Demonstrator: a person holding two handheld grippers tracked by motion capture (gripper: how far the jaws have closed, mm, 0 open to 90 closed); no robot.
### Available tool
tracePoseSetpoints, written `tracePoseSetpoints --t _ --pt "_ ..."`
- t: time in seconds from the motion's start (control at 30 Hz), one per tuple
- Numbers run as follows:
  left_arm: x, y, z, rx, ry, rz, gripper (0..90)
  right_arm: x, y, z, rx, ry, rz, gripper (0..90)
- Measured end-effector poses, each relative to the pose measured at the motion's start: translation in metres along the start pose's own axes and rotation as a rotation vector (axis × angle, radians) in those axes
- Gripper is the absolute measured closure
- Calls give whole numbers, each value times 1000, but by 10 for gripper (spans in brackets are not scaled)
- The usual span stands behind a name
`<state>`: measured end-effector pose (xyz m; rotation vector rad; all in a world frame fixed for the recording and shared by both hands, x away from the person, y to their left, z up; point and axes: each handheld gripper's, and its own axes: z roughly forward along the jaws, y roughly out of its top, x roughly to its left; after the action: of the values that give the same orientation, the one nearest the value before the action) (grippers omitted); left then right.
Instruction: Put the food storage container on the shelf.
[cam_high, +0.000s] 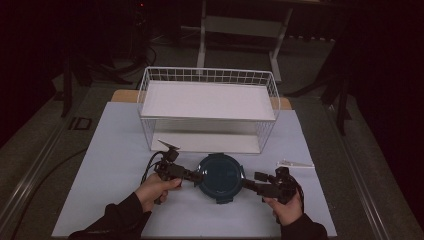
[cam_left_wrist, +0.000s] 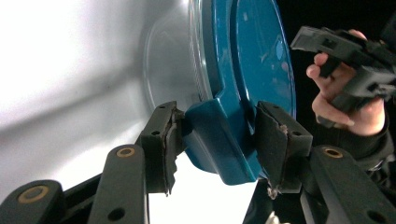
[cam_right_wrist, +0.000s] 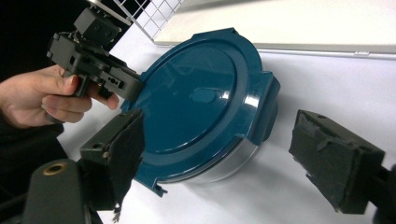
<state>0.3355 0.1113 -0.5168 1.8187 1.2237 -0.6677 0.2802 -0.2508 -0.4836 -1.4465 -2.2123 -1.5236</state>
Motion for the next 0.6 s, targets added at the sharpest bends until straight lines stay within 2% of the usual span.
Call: tracePoseSetpoints --t 0.17,0.23,0.4,0.47,0.5,0.53,0.6 --pt "-8 -2 1 5 8 70 514 -10 0 5 33 17 46 234" --pt "-9 -3 1 11 3 108 517 -16 -1 7 57 54 89 276" --pt "-12 -3 1 6 -5 147 525 -24 1 11 109 100 117 319" --pt "-14 -3 1 7 -14 161 538 -27 2 12 120 103 134 346" --pt "-15 -3 1 1 -16 167 545 -29 2 13 128 117 133 369" --pt "-17 -3 1 2 -16 179 553 -31 3 14 131 125 146 431" --pt "-20 -4 1 4 -9 191 555 -32 4 14 138 137 151 440"
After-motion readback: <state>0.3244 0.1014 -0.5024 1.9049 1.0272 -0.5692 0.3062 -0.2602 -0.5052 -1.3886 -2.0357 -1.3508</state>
